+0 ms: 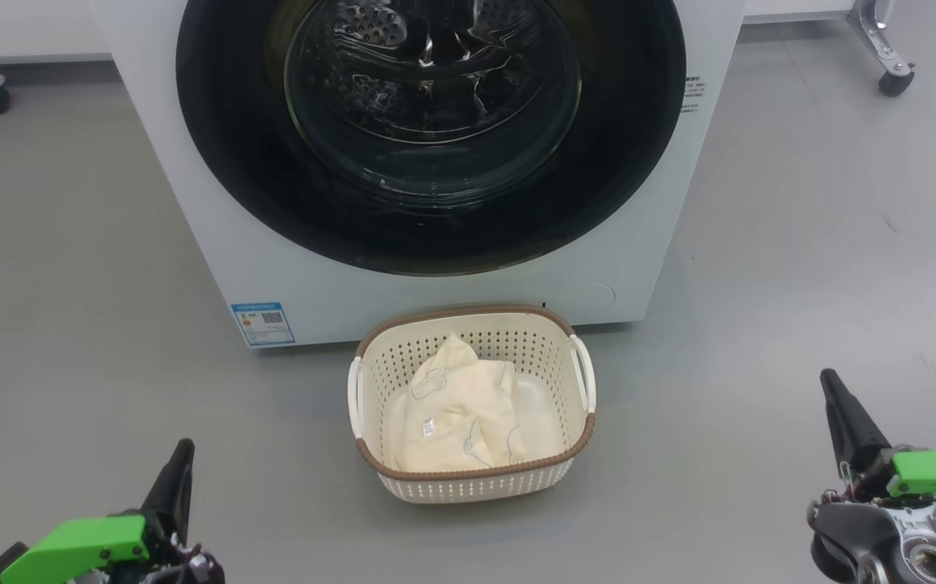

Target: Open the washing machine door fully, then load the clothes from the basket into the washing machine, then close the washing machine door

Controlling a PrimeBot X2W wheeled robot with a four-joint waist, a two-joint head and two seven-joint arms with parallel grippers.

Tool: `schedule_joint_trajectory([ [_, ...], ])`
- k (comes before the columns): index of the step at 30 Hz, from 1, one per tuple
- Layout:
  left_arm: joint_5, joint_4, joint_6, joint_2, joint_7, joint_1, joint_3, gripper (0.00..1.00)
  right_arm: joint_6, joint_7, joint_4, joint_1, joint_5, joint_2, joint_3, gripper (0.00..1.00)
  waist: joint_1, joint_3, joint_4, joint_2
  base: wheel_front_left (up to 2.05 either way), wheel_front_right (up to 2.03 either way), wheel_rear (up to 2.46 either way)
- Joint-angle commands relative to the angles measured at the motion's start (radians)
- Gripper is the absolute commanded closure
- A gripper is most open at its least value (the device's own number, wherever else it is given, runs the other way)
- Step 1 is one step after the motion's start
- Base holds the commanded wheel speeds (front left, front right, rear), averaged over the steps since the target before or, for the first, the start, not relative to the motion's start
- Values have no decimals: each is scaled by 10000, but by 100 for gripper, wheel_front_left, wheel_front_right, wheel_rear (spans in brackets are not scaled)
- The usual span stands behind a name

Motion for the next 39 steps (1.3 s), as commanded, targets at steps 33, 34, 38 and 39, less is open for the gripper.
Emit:
schedule_joint_trajectory([
  [33,22,327,7,-58,-135,38,-153,0,2,-101,296,153,-73,70,15,0,0,4,-8,0,0,0,0],
  [34,26,311,7,-57,-157,21,-172,0,2,-134,283,143,-103,62,10,0,0,5,-8,0,0,0,0],
  [38,54,257,4,-48,-244,-42,-248,0,4,-218,267,104,-174,43,7,0,0,8,-12,0,0,0,0],
  [39,66,245,3,-44,-264,-58,-269,0,4,-232,275,89,-192,38,7,0,0,9,-12,0,0,0,0],
])
